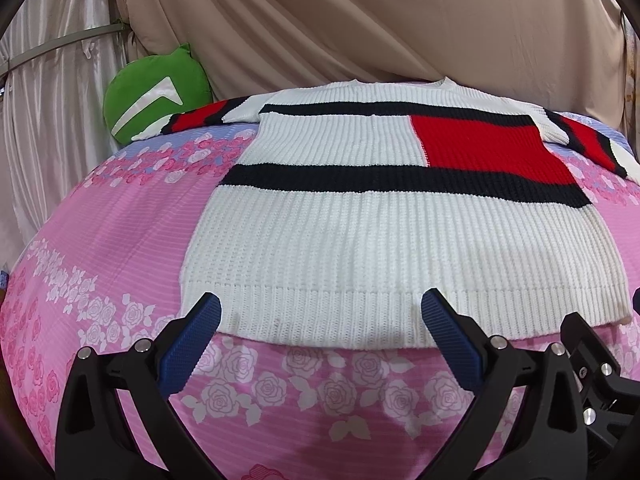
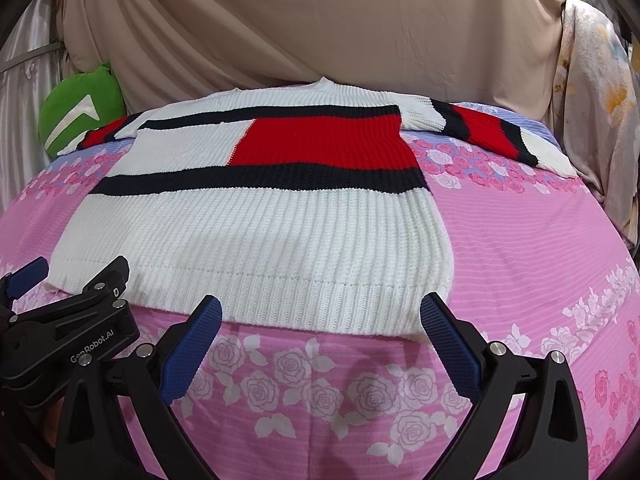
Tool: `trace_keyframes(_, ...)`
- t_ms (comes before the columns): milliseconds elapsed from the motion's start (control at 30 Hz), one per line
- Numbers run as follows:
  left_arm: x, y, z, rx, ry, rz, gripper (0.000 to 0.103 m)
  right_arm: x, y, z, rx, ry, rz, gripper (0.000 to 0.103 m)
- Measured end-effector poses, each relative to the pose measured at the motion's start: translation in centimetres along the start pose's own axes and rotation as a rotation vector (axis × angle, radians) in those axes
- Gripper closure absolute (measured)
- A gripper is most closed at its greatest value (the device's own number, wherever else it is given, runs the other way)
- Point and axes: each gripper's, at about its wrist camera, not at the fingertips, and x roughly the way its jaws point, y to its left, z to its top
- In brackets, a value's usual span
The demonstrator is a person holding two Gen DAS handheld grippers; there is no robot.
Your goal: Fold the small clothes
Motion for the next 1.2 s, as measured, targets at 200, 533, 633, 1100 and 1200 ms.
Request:
trace_keyframes(200,0.12,0.05,-0.12,0.003,0.004,-0.002,0.005,0.03,-0.01,0.02,0.001,0.000,0.001,0.005)
trace_keyframes(533,0.10,-0.01,-0.02,0.004,0.006,-0.001,0.005,0.07,-0.03,0.13,0.000,0.001,0.003,0.005)
trace_keyframes(633,0.11,-0.02,0.00,0.004,0.007,-0.001,0.005,0.21,0.05,-0.06,0.001,0.002,0.004,0.005)
trace_keyframes(1100,0.04,0.07,0.02,0.002,0.007,0.000,0.005,-0.03,0.23,-0.10,0.007,-0.002,0.008,0.005)
trace_keyframes(1200,0.01,0.11,0.00,0.001,0.006,-0.001,0.005,0.01,0.23,-0.10,0.008,0.000,0.009,0.005)
